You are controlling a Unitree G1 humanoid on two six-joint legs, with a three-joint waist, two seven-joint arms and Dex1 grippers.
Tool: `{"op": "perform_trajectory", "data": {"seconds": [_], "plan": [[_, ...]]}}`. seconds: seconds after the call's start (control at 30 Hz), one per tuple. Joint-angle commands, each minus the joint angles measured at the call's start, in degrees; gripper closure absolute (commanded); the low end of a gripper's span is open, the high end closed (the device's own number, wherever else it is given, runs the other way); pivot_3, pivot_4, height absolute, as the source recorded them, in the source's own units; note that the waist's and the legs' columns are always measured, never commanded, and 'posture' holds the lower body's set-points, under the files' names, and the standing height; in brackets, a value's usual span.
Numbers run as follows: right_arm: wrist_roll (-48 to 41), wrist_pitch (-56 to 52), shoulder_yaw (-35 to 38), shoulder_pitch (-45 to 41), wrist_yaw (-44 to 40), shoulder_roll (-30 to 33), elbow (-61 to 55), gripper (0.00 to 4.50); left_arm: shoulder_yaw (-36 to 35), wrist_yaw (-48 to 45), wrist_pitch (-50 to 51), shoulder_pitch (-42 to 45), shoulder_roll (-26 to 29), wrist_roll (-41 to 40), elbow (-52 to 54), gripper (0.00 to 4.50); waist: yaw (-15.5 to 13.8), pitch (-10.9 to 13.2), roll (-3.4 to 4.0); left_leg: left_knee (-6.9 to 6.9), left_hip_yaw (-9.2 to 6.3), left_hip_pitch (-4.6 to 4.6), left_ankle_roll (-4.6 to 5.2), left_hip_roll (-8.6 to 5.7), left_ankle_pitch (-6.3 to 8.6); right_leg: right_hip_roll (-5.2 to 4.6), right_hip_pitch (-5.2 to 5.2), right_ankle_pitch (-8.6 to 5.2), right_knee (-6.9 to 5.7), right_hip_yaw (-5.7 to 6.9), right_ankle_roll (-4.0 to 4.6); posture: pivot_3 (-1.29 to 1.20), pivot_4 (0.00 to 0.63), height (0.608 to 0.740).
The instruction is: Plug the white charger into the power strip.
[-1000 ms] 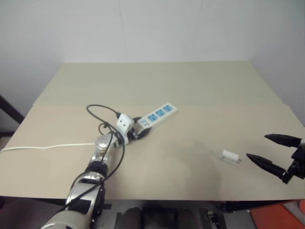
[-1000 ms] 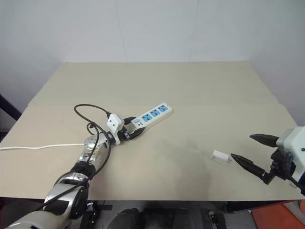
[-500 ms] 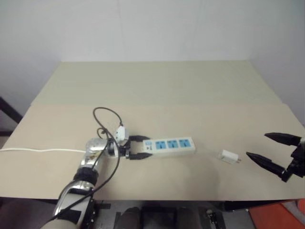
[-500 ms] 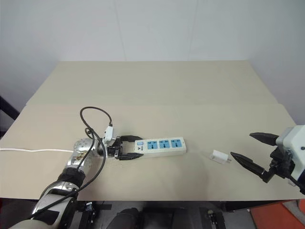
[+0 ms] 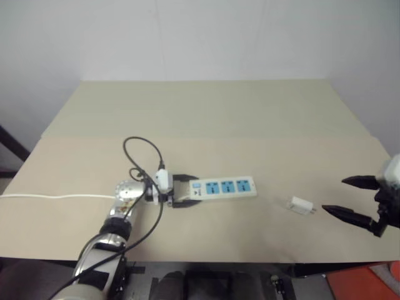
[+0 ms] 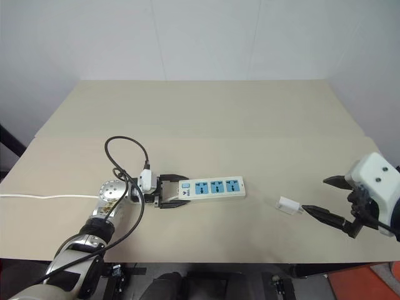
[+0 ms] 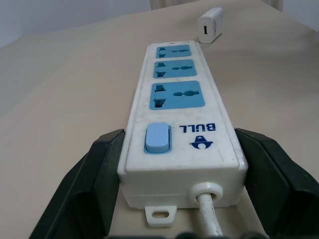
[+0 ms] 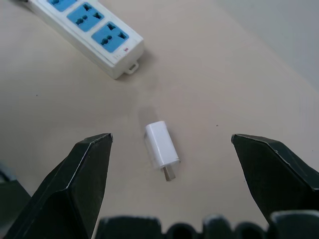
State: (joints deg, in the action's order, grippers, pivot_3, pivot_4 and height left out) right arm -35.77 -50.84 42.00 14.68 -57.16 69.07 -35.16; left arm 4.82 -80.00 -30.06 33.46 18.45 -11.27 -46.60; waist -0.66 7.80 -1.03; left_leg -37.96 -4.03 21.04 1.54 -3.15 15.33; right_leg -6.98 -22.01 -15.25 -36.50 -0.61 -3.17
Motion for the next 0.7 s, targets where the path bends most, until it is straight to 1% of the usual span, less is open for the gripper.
{"op": "perform_trajectory", "data": {"seconds": [0.03, 0.1, 0.17, 0.23, 0.3, 0.37, 0.47, 0.57, 0.7], "plan": [[-1.7, -4.2, -6.5, -5.8, 0.5, 6.7, 1.9, 0.00, 1.8, -2.0, 2.6, -0.4, 0.4, 0.6, 0.8, 1.26, 0.0, 0.0, 0.04, 0.00, 0.00, 0.01, 0.00, 0.01, 0.00, 0.01, -0.01, 0.00, 0.01, 0.02, 0.00, 0.00, 0.150, 0.740], [-1.9, -5.2, -12.9, -10.5, 1.1, 10.7, 3.3, 0.00, 2.3, -2.4, 3.1, -0.7, 0.8, 1.1, 1.0, 1.26, 0.1, 0.0, 0.06, 0.00, -0.03, 0.03, 0.02, 0.04, 0.01, 0.02, -0.02, 0.00, 0.10, 0.09, 0.00, 0.00, 0.150, 0.740], [-1.0, -5.9, -22.1, -16.8, 2.0, 14.1, 4.3, 0.00, 2.5, -2.5, 3.1, -1.0, 1.0, 1.2, 1.4, 1.26, 0.1, 0.0, 0.08, 0.01, -0.03, 0.07, 0.03, 0.06, 0.02, 0.02, -0.03, 0.00, 0.21, 0.11, 0.00, 0.00, 0.150, 0.740], [0.8, -6.6, -31.0, -23.3, 2.3, 15.4, 4.9, 0.00, 2.5, -2.2, 3.0, -1.0, 1.1, 1.1, 1.6, 1.26, 0.2, -0.1, 0.10, 0.01, -0.02, 0.10, 0.03, 0.06, 0.02, 0.00, -0.07, 0.01, 0.27, 0.09, 0.01, 0.00, 0.150, 0.740], [2.8, -8.6, -40.1, -31.5, 1.4, 14.5, 5.3, 0.00, 2.4, -1.8, 3.0, -0.9, 1.0, 1.1, 1.8, 1.26, 0.3, 0.0, 0.09, 0.02, -0.04, 0.15, 0.03, 0.07, 0.02, 0.00, -0.10, 0.01, 0.32, 0.12, 0.01, 0.00, 0.150, 0.740], [7.0, -11.4, -50.2, -40.6, 0.2, 12.2, 6.0, 0.00, 2.6, -1.4, 2.7, -0.9, 1.1, 1.4, 1.8, 1.26, 0.3, 0.0, 0.08, 0.02, -0.04, 0.18, 0.03, 0.05, 0.02, -0.03, -0.14, 0.01, 0.32, 0.11, 0.01, 0.00, 0.150, 0.740], [11.9, -14.5, -60.1, -49.6, -1.2, 8.9, 8.0, 0.00, 2.7, -1.0, 2.5, -1.1, 1.1, 1.6, 1.9, 1.26, 0.5, -0.1, 0.10, 0.02, -0.05, 0.19, 0.03, 0.02, 0.02, -0.05, -0.16, 0.02, 0.30, 0.11, 0.00, 0.00, 0.150, 0.740], [16.3, -16.1, -67.7, -55.8, -2.4, 5.1, 11.1, 0.00, 2.7, 0.4, 2.3, -1.7, 0.8, 1.7, 2.5, 1.26, 0.5, -0.1, 0.10, 0.01, -0.07, 0.20, 0.03, -0.01, 0.02, -0.05, -0.18, 0.03, 0.30, 0.11, -0.02, 0.00, 0.150, 0.740], [19.4, -16.9, -72.8, -59.1, -4.1, 2.6, 13.0, 0.00, 2.9, 0.6, 2.8, -2.4, 0.9, 1.5, 3.5, 1.26, 0.2, -0.1, 0.12, 0.01, -0.08, 0.21, 0.02, -0.03, 0.02, -0.06, -0.22, 0.04, 0.27, 0.12, -0.03, 0.00, 0.150, 0.740]]}}
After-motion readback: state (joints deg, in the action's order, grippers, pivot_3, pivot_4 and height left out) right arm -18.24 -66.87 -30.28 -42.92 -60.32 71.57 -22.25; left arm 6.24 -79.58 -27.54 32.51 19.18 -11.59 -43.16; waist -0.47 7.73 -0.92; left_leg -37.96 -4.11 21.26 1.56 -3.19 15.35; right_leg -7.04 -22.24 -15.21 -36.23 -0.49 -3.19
